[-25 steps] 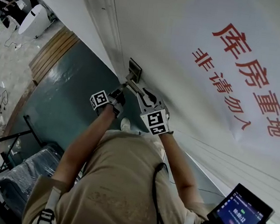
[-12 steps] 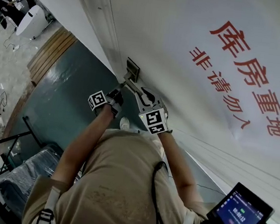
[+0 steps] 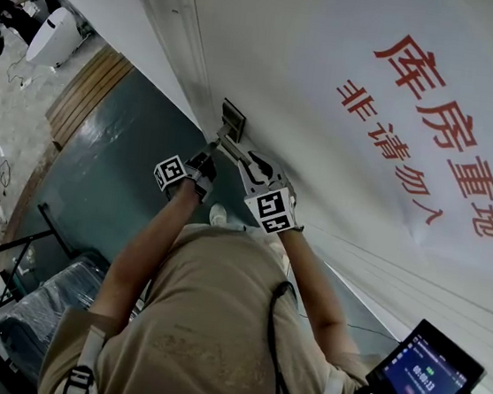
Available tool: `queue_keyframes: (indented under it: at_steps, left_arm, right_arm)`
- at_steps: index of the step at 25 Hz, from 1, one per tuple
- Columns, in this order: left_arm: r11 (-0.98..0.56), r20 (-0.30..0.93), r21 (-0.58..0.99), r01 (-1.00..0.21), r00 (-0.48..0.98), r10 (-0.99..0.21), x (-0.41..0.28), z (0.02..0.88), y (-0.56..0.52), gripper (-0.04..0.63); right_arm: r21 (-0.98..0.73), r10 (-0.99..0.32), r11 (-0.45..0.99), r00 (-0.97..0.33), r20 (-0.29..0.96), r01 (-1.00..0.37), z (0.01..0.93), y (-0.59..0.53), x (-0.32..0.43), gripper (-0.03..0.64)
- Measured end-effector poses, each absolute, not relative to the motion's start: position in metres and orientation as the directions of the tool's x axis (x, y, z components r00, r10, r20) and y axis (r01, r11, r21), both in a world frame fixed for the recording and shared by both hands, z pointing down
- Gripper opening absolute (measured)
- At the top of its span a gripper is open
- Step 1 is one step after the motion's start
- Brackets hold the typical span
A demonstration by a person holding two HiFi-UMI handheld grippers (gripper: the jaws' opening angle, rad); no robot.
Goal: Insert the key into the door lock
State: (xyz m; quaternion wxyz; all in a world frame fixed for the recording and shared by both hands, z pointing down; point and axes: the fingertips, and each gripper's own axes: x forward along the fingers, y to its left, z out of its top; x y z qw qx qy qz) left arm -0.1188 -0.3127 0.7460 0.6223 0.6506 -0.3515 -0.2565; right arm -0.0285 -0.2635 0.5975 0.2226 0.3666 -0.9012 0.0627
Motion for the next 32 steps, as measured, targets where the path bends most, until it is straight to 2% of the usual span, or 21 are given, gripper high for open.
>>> queue_keyframes:
  at_steps: [25,32]
  left_arm:
    - [0.048,0.088,0.995,-0.084,0.583,-0.808,-0.1112,0.7510,-0.3130,0.034]
    - [0.058,0.068,0.998,-0.036,0.556,-0.829,-0.1114,0.7522,-0.3148,0.034]
  right_arm:
    - [0.079,-0.637,0.731,-0.638,0.433,-0.677,0.5915,-0.2695,-0.0238,0.075]
    - [0.091,-0.641,0.731,-0.634,0.434,-0.677,0.5899,-0.2707,-0.0259,0.075]
